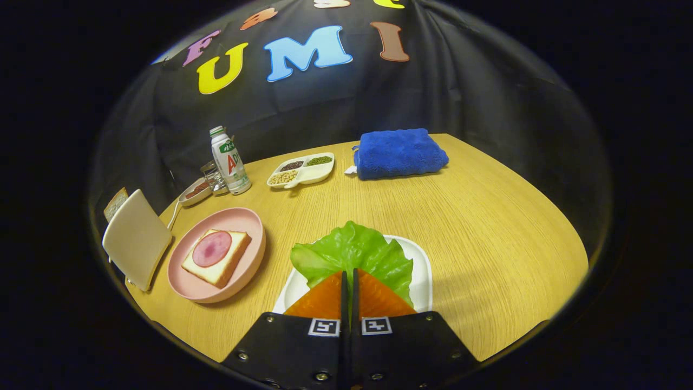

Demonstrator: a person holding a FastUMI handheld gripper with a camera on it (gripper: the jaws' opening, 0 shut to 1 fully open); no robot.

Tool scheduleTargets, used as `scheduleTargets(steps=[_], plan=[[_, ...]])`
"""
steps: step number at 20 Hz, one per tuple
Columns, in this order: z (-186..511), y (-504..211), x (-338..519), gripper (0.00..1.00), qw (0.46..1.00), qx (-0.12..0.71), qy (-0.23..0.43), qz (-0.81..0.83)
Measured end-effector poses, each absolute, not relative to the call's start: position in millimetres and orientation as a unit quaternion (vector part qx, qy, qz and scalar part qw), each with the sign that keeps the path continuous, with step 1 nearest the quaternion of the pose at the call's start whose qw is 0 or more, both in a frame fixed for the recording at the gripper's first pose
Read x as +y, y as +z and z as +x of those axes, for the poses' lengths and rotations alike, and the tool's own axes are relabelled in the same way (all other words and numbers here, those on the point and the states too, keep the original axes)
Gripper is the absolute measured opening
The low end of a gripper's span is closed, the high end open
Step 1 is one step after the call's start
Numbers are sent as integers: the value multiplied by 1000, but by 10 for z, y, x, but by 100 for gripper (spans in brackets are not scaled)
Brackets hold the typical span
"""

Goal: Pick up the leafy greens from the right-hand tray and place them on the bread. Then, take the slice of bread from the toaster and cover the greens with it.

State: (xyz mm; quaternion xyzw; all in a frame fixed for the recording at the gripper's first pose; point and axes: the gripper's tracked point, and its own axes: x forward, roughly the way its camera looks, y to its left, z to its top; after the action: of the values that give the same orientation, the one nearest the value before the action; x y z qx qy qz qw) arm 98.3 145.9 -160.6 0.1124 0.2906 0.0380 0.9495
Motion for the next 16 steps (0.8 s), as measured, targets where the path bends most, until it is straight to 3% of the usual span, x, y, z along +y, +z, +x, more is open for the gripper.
scheduleTargets(steps=[7,16], plan=[[1043,-1297,1676,1,955,263,58,129],[1223,-1006,2560,1,958,238,120,107]])
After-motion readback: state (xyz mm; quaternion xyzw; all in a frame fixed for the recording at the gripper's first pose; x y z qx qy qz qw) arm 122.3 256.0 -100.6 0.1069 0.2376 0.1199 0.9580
